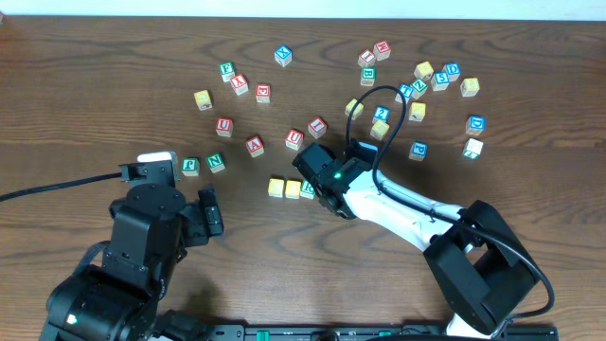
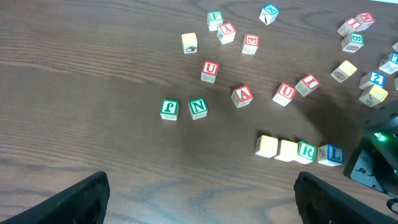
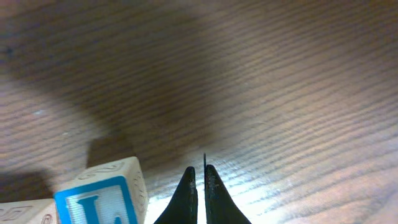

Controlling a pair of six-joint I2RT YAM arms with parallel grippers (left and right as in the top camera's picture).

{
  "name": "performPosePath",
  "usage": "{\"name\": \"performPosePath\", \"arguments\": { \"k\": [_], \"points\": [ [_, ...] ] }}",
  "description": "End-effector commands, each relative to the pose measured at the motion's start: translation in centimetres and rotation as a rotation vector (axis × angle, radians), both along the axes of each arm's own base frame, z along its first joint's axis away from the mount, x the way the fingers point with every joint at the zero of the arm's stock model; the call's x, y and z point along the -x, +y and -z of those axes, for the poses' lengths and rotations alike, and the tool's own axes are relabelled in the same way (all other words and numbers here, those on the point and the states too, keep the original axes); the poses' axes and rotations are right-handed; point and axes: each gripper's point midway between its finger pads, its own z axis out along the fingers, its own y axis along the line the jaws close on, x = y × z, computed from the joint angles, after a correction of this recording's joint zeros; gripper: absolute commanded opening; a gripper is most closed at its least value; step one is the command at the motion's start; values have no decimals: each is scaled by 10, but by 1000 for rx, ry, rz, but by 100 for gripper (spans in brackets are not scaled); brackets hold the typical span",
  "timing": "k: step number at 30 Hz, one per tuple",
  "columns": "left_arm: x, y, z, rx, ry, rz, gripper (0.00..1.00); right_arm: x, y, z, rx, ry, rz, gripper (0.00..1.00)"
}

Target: Spell out CORL

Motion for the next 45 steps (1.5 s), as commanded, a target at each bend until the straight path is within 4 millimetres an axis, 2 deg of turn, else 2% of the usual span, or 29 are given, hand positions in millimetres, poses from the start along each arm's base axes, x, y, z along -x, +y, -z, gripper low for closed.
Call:
{"name": "performPosePath", "arguments": {
  "k": [1,5,18,29,34,45],
  "points": [
    [0,3,-4,-12,-12,-6,93,0,3,2,12,-2,-45,1],
    [0,3,-4,-12,-12,-6,93,-1,15,5,-29,14,-113,1],
    [0,3,-4,-12,-12,-6,93,0,35,8,-68,43,-259,1],
    [0,3,-4,-12,-12,-6,93,-1,37,8,-78,40,-264,1],
    [0,3,-4,-12,-12,-6,93,-2,48,8,-110,43,-324,1],
    [0,3,-4,-12,-12,-6,93,-2,48,8,-101,43,-344,1]
  ]
}}
